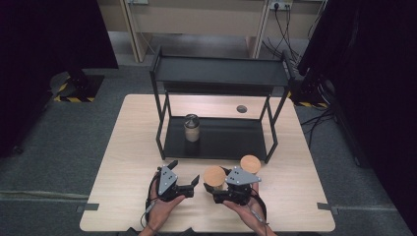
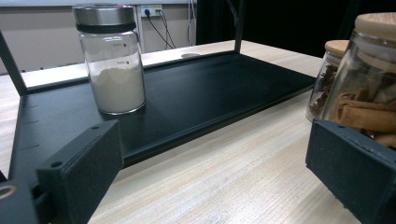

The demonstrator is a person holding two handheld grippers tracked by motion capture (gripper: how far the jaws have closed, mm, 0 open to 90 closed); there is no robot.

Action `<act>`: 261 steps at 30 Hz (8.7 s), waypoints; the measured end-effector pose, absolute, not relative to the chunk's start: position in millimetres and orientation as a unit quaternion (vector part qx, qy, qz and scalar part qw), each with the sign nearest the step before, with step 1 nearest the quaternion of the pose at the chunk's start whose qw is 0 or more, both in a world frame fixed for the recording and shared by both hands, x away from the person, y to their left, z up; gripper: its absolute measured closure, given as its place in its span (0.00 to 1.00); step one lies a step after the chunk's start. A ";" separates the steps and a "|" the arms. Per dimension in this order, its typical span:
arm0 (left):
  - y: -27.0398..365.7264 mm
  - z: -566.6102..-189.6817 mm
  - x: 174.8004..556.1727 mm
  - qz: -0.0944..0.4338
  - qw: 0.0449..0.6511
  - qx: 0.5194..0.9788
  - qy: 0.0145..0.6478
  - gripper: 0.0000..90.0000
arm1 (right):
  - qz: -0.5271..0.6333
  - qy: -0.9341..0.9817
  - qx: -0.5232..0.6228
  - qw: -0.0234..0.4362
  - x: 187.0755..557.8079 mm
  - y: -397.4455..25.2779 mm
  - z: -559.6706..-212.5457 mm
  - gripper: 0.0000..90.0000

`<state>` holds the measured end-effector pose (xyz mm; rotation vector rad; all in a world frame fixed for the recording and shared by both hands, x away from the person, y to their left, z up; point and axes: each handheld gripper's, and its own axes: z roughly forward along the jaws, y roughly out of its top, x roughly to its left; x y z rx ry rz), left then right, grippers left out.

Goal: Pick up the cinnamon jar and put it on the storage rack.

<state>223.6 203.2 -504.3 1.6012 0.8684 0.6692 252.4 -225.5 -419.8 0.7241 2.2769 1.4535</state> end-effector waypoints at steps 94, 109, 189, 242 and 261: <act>203.0 -504.0 223.8 0.284 0.564 0.681 0.370 0.04 | 0.513 0.787 0.285 0.189 302.0 -206.2 -384.3 0.29; 203.2 -504.1 223.8 0.284 0.565 0.681 0.370 0.04 | 0.518 0.780 0.292 0.196 312.3 -203.0 -380.0 0.29; 203.4 -504.3 224.0 0.283 0.566 0.681 0.369 0.04 | 0.446 0.734 0.425 0.288 379.4 -133.7 -411.1 0.29; 203.6 -504.1 224.2 0.283 0.565 0.682 0.368 0.04 | 0.443 0.723 0.444 0.289 394.5 -122.9 -430.5 0.29; 203.6 -504.1 224.0 0.283 0.565 0.682 0.368 0.04 | 0.433 0.723 0.452 0.293 394.3 -121.9 -436.2 0.29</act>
